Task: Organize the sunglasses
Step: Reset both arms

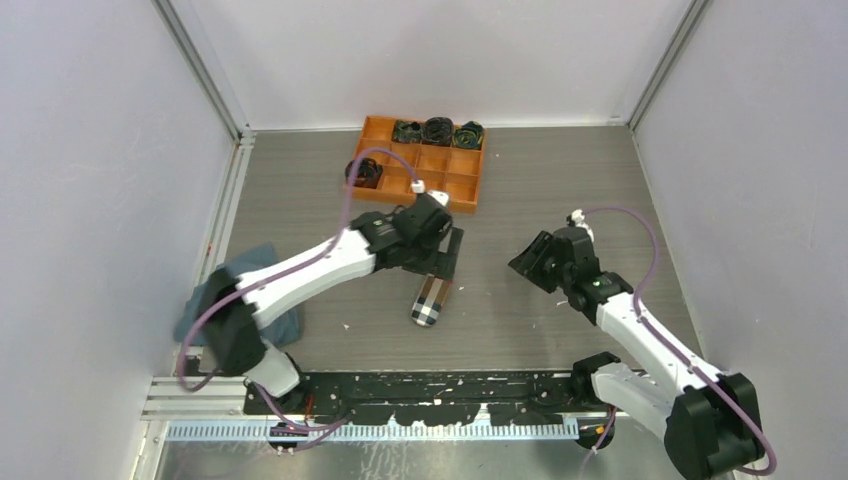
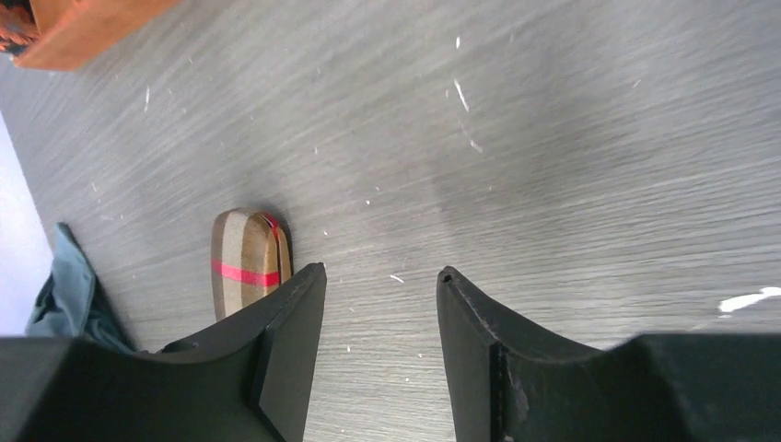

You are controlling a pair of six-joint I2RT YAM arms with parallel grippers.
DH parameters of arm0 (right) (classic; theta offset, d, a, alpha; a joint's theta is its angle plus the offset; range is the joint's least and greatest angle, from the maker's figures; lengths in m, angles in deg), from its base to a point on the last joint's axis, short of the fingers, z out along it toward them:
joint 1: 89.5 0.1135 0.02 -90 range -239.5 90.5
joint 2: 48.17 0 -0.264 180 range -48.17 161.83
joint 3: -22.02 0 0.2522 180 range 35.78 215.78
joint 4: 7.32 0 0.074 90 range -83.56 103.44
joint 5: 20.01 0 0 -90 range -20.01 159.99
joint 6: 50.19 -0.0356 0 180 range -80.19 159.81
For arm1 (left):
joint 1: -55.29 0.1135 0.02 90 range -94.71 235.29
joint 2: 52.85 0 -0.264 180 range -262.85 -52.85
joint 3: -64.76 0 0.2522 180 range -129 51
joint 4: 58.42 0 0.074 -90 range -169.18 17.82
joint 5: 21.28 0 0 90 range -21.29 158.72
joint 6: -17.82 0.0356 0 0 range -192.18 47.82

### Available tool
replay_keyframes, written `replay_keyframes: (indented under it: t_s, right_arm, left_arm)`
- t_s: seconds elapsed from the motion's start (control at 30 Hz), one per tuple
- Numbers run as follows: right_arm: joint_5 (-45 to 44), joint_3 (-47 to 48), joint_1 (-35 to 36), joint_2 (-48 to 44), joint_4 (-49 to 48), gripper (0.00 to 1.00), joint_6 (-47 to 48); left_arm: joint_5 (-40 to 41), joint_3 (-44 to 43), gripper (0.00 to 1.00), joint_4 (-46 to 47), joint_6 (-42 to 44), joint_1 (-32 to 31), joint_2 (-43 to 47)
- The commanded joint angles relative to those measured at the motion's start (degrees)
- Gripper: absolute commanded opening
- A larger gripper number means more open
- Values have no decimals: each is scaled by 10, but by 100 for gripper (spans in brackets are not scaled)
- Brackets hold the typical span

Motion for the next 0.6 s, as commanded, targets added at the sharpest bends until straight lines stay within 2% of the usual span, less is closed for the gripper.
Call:
replay_keyframes:
  t_s: [0.0, 0.17, 0.23, 0.3, 0.33, 0.37, 0.5, 0.57]
  right_arm:
    - [-99, 109, -3, -43, 112, 55, 97]
    - [-208, 248, -4, -48, 222, 61, 174]
    - [-258, 292, -4, -50, 252, 72, 167]
    - [-265, 331, -4, -50, 271, 80, 184]
    - [-274, 351, -4, -45, 284, 93, 186]
    - [-288, 371, -4, -38, 299, 99, 186]
    - [-419, 422, -4, 4, 363, 100, 121]
    - [-446, 428, -4, 17, 380, 100, 109]
  left_arm:
    - [-4, 73, 100, 44, 3, 16, 156]
    - [16, 123, 100, 18, -11, 80, 311]
    - [17, 116, 100, -14, -7, 113, 354]
    - [39, 104, 100, -62, -9, 139, 386]
    - [57, 99, 100, -80, -13, 147, 400]
    - [81, 99, 100, -91, -16, 150, 413]
    - [108, 135, 100, -97, -42, 150, 454]
    - [108, 155, 100, -97, -58, 150, 469]
